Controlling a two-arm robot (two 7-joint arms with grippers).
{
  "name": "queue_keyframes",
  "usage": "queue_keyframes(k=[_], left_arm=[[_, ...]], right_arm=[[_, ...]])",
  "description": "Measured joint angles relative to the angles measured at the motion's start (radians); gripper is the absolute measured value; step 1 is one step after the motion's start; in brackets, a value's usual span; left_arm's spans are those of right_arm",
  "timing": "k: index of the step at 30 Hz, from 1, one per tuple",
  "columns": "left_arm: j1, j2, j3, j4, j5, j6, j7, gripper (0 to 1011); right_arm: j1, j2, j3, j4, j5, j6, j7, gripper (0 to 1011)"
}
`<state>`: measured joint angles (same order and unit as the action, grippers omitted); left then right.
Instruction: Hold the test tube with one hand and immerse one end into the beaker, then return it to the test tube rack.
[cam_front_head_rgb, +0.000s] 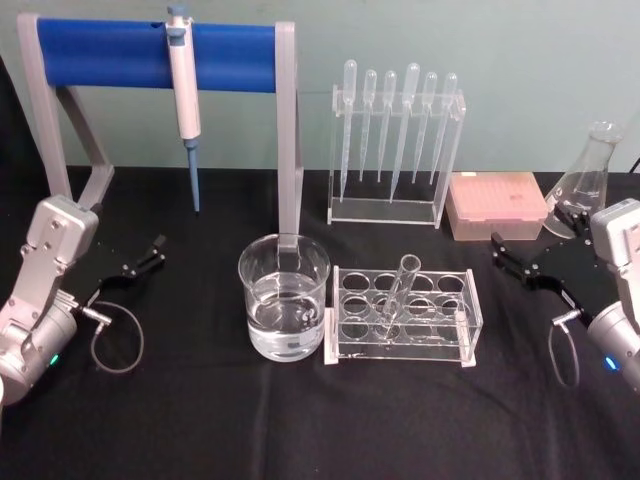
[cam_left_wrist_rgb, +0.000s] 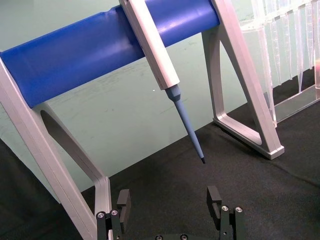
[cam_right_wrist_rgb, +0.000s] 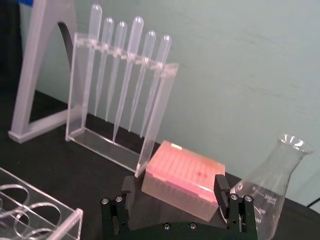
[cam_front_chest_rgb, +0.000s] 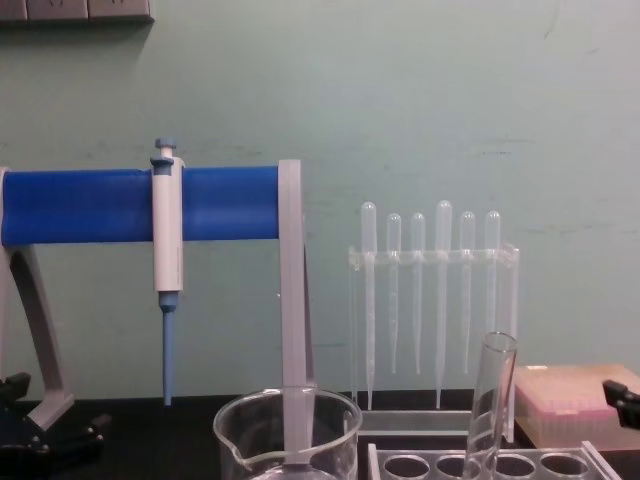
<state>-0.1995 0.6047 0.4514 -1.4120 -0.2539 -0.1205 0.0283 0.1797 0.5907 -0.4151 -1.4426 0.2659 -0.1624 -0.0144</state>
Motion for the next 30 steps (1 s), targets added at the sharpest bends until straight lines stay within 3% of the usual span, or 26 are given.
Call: queue_keyframes(k=[7,11,18,22,24,26,28,30], left_arm=[[0.000,0.000,0.000,0.000,0.000,0.000,0.000,1000],[0.000,0.000,0.000,0.000,0.000,0.000,0.000,1000],[0.000,0.000,0.000,0.000,0.000,0.000,0.000,1000],[0.000,0.000,0.000,0.000,0.000,0.000,0.000,1000],[0.000,0.000,0.000,0.000,0.000,0.000,0.000,1000],[0.000,0.000,0.000,0.000,0.000,0.000,0.000,1000],[0.000,0.000,0.000,0.000,0.000,0.000,0.000,1000],[0.000,0.000,0.000,0.000,0.000,0.000,0.000,1000]], right_arm=[[-0.024,0.023,0.030,-0.069,0.029,0.015,0.050,1004],[-0.045,0.058,0.050,-0.118,0.061,0.027,0.110,1004],[-0.080,0.154,0.077,-0.190,0.143,0.050,0.295,1004],[-0.083,0.185,0.080,-0.200,0.173,0.049,0.384,1004],[-0.073,0.208,0.069,-0.201,0.189,0.042,0.478,1004],[-0.069,0.212,0.066,-0.200,0.190,0.040,0.498,1004],[-0.054,0.221,0.055,-0.192,0.199,0.027,0.574,1004],[-0.049,0.222,0.052,-0.187,0.205,0.023,0.603,1004]])
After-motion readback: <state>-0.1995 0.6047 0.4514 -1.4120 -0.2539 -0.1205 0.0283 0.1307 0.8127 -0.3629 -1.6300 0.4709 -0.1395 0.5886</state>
